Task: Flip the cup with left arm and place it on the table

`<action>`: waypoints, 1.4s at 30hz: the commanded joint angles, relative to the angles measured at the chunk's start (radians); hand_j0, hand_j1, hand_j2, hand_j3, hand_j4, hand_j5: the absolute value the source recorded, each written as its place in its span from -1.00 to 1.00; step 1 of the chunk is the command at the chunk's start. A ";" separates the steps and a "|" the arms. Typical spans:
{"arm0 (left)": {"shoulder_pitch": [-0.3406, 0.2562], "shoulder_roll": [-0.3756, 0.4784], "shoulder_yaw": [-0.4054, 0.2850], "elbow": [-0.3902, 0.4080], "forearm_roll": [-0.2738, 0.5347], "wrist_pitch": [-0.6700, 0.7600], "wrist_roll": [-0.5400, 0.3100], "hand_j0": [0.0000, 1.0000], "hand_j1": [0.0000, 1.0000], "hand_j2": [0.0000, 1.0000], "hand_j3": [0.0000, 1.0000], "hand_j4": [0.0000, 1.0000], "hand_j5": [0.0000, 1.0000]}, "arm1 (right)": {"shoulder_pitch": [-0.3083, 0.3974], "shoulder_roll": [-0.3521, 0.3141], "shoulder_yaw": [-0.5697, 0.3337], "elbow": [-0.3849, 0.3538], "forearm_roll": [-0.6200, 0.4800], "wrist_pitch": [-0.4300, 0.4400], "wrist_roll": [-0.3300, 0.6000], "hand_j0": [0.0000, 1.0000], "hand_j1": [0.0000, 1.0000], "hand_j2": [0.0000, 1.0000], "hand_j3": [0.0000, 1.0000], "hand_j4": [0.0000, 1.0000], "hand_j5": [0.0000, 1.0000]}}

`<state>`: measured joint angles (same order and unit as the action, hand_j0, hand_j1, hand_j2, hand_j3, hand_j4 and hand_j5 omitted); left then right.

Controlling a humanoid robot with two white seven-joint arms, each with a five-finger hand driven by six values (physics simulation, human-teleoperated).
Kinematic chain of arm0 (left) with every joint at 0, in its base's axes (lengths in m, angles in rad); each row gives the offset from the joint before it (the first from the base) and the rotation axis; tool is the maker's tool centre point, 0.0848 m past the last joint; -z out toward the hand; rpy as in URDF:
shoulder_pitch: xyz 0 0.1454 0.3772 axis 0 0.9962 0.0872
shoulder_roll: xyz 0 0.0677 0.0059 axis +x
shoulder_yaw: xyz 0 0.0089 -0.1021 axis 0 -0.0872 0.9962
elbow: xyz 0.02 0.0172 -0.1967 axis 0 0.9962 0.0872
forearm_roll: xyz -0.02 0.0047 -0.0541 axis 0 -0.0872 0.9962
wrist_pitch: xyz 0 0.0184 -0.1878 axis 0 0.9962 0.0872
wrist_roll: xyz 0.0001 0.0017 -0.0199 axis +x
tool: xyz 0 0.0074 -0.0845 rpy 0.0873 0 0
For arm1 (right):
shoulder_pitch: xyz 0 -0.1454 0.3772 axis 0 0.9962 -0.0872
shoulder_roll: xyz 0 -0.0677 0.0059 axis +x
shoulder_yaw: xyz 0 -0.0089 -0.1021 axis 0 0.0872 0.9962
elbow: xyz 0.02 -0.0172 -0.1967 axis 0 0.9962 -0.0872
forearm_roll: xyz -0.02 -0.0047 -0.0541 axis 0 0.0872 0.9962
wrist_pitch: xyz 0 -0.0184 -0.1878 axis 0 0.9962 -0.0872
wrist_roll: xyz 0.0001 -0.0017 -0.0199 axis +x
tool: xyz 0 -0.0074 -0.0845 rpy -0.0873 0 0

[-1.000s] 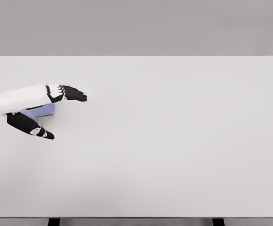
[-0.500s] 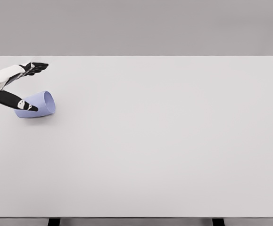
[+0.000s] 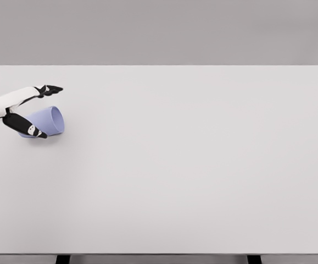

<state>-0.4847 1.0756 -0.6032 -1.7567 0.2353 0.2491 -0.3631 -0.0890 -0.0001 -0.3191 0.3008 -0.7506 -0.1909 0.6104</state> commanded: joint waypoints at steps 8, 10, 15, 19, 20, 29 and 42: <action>-0.015 -0.056 -0.015 0.049 -0.008 0.101 0.004 1.00 1.00 1.00 1.00 1.00 1.00 | 0.000 0.000 0.000 0.000 0.001 -0.001 0.000 1.00 1.00 1.00 1.00 1.00 1.00; -0.017 -0.057 -0.015 0.037 -0.010 0.122 0.004 1.00 1.00 1.00 1.00 1.00 1.00 | 0.000 0.000 0.000 0.000 0.001 0.001 0.000 1.00 1.00 1.00 1.00 1.00 1.00; -0.017 -0.071 -0.017 0.042 -0.047 0.139 0.004 1.00 1.00 1.00 1.00 1.00 1.00 | 0.000 0.000 0.000 0.000 0.001 -0.001 0.000 1.00 1.00 1.00 1.00 1.00 1.00; -0.018 -0.071 -0.017 0.040 -0.042 0.139 0.004 1.00 1.00 1.00 1.00 1.00 1.00 | 0.000 0.000 0.000 0.000 0.001 -0.001 0.000 1.00 1.00 1.00 1.00 1.00 1.00; -0.026 -0.071 -0.017 0.046 -0.040 0.139 0.004 1.00 1.00 1.00 1.00 1.00 1.00 | 0.000 0.000 0.000 0.000 0.001 0.001 0.000 1.00 1.00 1.00 1.00 1.00 1.00; -0.052 -0.111 -0.058 0.094 -0.050 0.179 0.006 1.00 1.00 1.00 1.00 1.00 1.00 | 0.002 0.000 0.000 0.000 0.001 -0.001 0.000 1.00 1.00 1.00 1.00 1.00 1.00; -0.070 -0.131 -0.089 0.120 -0.051 0.217 0.009 1.00 1.00 1.00 1.00 1.00 1.00 | 0.000 0.000 0.000 0.000 0.001 0.001 0.000 1.00 1.00 1.00 1.00 1.00 1.00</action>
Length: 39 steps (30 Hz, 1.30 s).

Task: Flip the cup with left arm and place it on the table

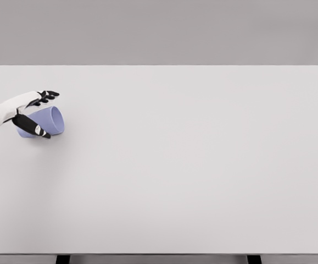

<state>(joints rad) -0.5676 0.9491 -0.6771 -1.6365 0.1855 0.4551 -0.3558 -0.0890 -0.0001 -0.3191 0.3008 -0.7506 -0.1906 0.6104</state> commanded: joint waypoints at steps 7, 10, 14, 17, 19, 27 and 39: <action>-0.009 -0.007 -0.058 0.003 -0.001 0.017 0.023 1.00 1.00 1.00 1.00 1.00 1.00 | 0.002 0.000 0.000 0.000 0.001 0.000 0.000 1.00 1.00 1.00 1.00 1.00 1.00; -0.009 -0.007 -0.065 0.001 -0.001 0.022 0.064 0.98 0.98 0.98 0.98 0.98 0.98 | 0.002 0.000 0.000 0.000 0.001 0.000 0.000 1.00 1.00 1.00 1.00 1.00 1.00; -0.006 -0.006 -0.065 0.001 0.008 0.020 0.069 0.52 0.52 0.52 0.52 0.52 0.52 | 0.000 0.000 0.000 0.000 0.001 0.000 0.000 1.00 1.00 1.00 1.00 1.00 1.00; -0.003 -0.006 -0.067 0.001 0.006 0.020 0.070 0.50 0.50 0.50 0.50 0.50 0.50 | 0.000 0.000 0.000 0.000 0.001 0.000 0.000 1.00 1.00 1.00 1.00 1.00 1.00; -0.006 -0.006 -0.096 0.001 0.006 0.020 0.089 0.49 0.49 0.49 0.49 0.49 0.49 | 0.000 0.000 0.000 0.000 0.001 0.000 0.000 1.00 1.00 1.00 1.00 1.00 1.00; -0.008 -0.006 -0.101 0.001 0.009 0.022 0.116 0.36 0.36 0.36 0.36 0.36 0.36 | 0.000 0.000 0.000 0.000 0.001 0.000 0.000 1.00 1.00 1.00 1.00 1.00 1.00; -0.043 0.054 -0.048 -0.085 0.146 -0.093 0.106 0.29 0.29 0.29 0.29 0.29 0.29 | 0.000 0.000 0.000 0.000 0.001 -0.001 0.000 1.00 1.00 1.00 1.00 1.00 1.00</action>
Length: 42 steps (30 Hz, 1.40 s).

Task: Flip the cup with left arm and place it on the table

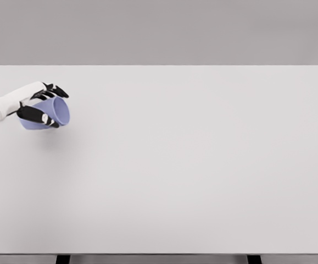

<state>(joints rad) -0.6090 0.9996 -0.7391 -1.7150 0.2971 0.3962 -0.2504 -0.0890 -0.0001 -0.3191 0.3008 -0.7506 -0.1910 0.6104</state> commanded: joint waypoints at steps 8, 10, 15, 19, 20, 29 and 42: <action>-0.002 0.002 0.047 0.000 0.209 -0.174 0.010 0.27 0.27 0.27 0.27 0.27 0.27 | 0.000 0.000 0.000 0.000 0.001 -0.001 0.000 1.00 1.00 1.00 1.00 1.00 1.00; 0.000 0.002 0.047 0.005 0.258 -0.209 0.010 0.27 0.27 0.27 0.27 0.27 0.27 | 0.000 0.000 0.000 0.000 0.001 -0.001 0.000 1.00 1.00 1.00 1.00 1.00 1.00; 0.005 -0.018 0.047 0.023 0.336 -0.255 0.010 0.32 0.32 0.32 0.32 0.32 0.32 | 0.002 0.000 0.000 0.000 0.001 -0.001 0.000 1.00 1.00 1.00 1.00 1.00 1.00; 0.009 -0.059 0.046 0.069 0.402 -0.303 0.010 0.32 0.32 0.32 0.32 0.32 0.32 | 0.000 0.000 0.000 0.000 0.001 0.001 0.000 1.00 1.00 1.00 1.00 1.00 1.00; 0.011 -0.068 0.046 0.072 0.425 -0.318 0.011 0.32 0.32 0.32 0.32 0.32 0.32 | 0.000 0.000 0.000 0.000 0.001 -0.001 0.000 1.00 1.00 1.00 1.00 1.00 1.00; 0.072 -0.154 0.047 0.146 0.631 -0.542 0.007 0.36 0.36 0.36 0.36 0.36 0.36 | 0.000 0.000 0.000 0.000 0.001 -0.001 0.000 1.00 1.00 1.00 1.00 1.00 1.00; 0.164 -0.276 0.087 0.281 0.651 -0.582 0.013 0.37 0.37 0.37 0.37 0.37 0.37 | 0.000 0.000 0.000 0.000 0.001 0.001 0.000 1.00 1.00 1.00 1.00 1.00 1.00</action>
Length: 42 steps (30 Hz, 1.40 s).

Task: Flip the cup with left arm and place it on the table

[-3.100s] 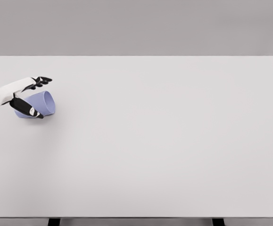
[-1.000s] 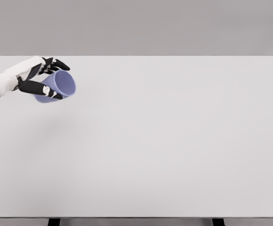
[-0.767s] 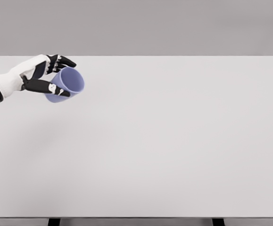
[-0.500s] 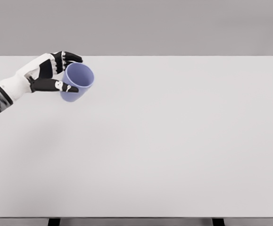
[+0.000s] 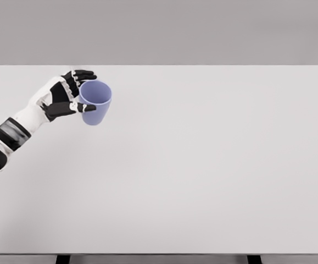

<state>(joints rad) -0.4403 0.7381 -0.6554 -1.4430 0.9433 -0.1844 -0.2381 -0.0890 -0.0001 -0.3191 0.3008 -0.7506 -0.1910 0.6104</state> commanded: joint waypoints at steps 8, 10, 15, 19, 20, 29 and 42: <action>0.002 -0.058 0.003 0.078 0.022 -0.001 -0.001 0.37 0.37 0.37 0.37 0.37 0.37 | 0.000 0.000 0.000 0.000 0.001 -0.001 0.000 1.00 1.00 1.00 1.00 1.00 1.00; 0.000 -0.065 0.005 0.085 0.025 -0.001 -0.001 0.37 0.37 0.37 0.37 0.37 0.37 | 0.002 0.000 0.000 0.000 0.001 -0.001 0.000 1.00 1.00 1.00 1.00 1.00 1.00; 0.008 -0.066 0.005 0.075 0.046 -0.093 -0.001 0.33 0.33 0.33 0.33 0.33 0.33 | 0.000 0.000 0.000 0.000 0.001 -0.001 0.000 1.00 1.00 1.00 1.00 1.00 1.00; 0.012 -0.094 0.003 0.107 0.043 -0.107 0.000 0.33 0.33 0.33 0.33 0.33 0.33 | 0.000 0.000 0.000 0.000 0.001 -0.001 0.000 1.00 1.00 1.00 1.00 1.00 1.00; 0.012 -0.095 0.005 0.113 0.043 -0.107 0.000 0.33 0.33 0.33 0.33 0.33 0.33 | 0.000 0.000 0.000 0.000 0.001 -0.001 0.000 1.00 1.00 1.00 1.00 1.00 1.00; 0.015 -0.111 -0.009 0.148 0.035 -0.102 0.017 0.33 0.33 0.33 0.33 0.33 0.33 | 0.000 0.000 0.000 0.000 0.001 -0.001 0.000 1.00 1.00 1.00 1.00 1.00 1.00; 0.021 -0.101 -0.012 0.144 0.028 -0.102 0.025 0.99 0.99 0.99 0.99 0.99 0.99 | 0.000 0.000 0.000 0.000 0.001 -0.001 0.000 1.00 1.00 1.00 1.00 1.00 1.00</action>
<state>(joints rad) -0.4188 0.6338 -0.6674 -1.2975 0.9697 -0.2867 -0.2134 -0.0890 -0.0001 -0.3191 0.3008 -0.7506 -0.1912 0.6104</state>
